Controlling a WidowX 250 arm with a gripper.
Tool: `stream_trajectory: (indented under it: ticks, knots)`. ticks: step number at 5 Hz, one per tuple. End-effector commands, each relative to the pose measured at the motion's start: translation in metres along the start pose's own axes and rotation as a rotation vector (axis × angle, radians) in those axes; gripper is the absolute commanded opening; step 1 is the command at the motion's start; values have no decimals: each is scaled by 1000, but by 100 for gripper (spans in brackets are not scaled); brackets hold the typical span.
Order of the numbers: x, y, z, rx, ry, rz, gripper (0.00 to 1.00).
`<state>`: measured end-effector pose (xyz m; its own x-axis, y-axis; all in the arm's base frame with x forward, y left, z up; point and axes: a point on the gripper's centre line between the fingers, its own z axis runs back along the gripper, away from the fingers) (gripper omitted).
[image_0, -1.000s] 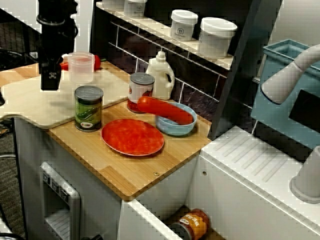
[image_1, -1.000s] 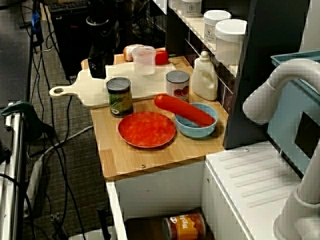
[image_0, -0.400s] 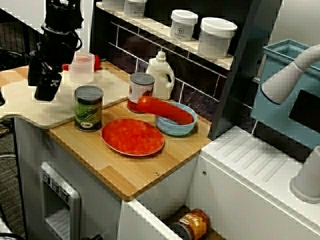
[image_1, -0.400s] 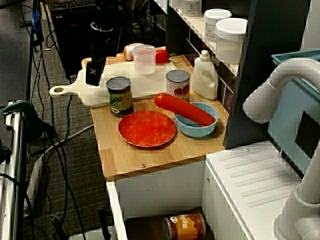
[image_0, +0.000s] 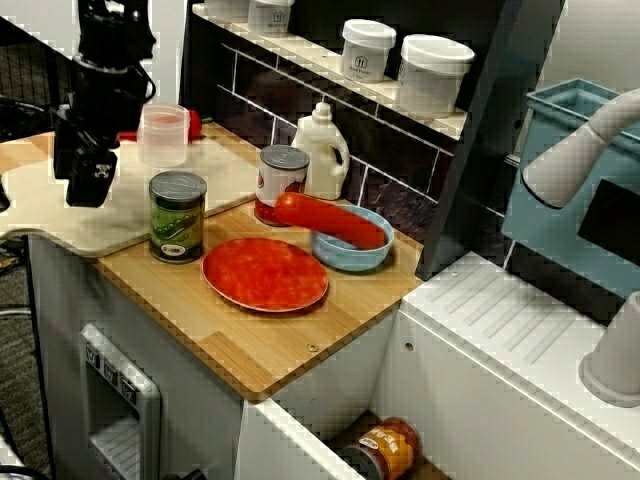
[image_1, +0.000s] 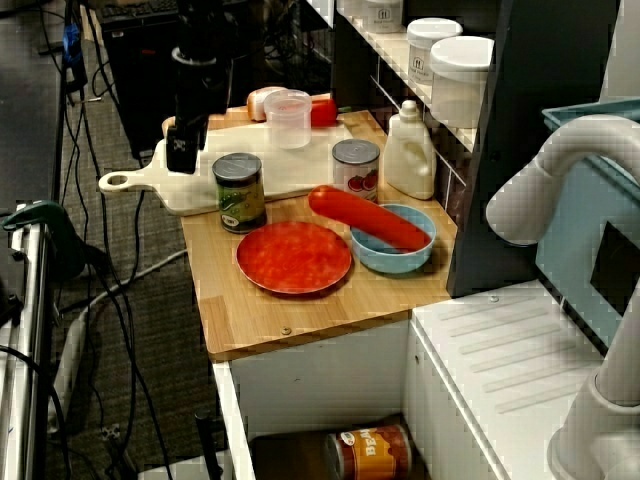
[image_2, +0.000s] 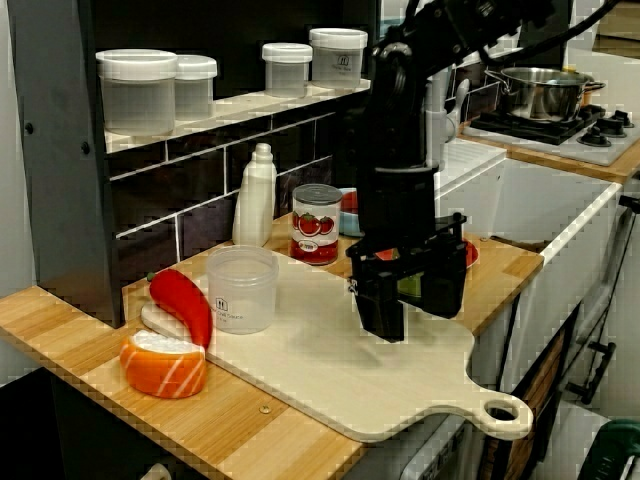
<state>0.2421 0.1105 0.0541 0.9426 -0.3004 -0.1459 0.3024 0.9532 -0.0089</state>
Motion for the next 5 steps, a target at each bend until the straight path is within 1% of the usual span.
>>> stream_trajectory:
  ticks: [1, 2, 3, 4, 5]
  knots:
    - [-12, 23, 32, 43, -196, 29, 100]
    - [-25, 35, 29, 98, -305, 65, 100]
    - [-30, 44, 18, 117, -357, 124, 100]
    - [-22, 46, 4, 131, -363, 191, 100]
    - [-15, 43, -1, 113, -355, 277, 100]
